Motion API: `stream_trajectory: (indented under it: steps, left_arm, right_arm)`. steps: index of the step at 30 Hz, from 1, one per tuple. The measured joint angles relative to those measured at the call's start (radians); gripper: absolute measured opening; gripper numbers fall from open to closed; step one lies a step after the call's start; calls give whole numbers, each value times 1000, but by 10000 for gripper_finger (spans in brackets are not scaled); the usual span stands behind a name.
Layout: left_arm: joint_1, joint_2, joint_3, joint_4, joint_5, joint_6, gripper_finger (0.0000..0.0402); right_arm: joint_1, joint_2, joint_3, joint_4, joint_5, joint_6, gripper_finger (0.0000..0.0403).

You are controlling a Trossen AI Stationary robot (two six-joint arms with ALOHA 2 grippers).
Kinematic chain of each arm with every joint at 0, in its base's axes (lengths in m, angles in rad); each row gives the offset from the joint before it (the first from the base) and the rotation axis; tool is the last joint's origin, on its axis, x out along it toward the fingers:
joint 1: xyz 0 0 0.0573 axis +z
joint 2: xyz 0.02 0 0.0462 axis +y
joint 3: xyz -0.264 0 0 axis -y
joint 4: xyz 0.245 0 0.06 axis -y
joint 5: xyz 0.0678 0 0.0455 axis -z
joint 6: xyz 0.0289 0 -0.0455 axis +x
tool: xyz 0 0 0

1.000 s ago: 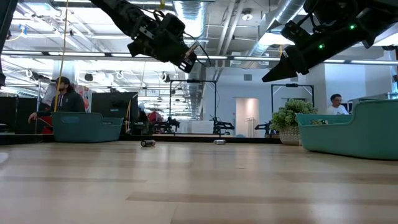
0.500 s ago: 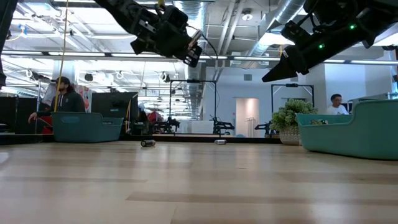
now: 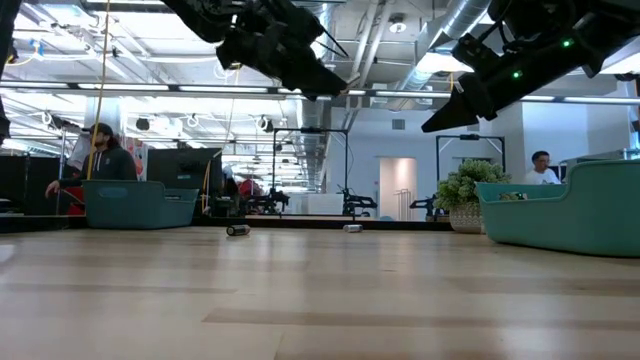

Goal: Sort batteries
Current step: Put the black-silver battery into the blue bin

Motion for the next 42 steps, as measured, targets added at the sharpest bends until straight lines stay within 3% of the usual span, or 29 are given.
stream_trajectory:
  steps: [8,18,24,35,42]
  left_arm:
    - [-21,-53,0,-98,-369,-69,43]
    - [-105,-93,-4,-224,-716,-64,43]
    - [-195,-122,-106,-142,-950,11,43]
    - [-330,-274,-387,170,-1310,141,43]
    - [-359,-349,-513,176,-1568,162,42]
  right_arm:
    - [0,0,0,-7,0,0,148]
    - [0,0,0,-6,0,1,148]
    - [0,0,0,-6,0,1,148]
    - [0,0,0,7,0,2,148]
    - [0,0,0,16,0,4,148]
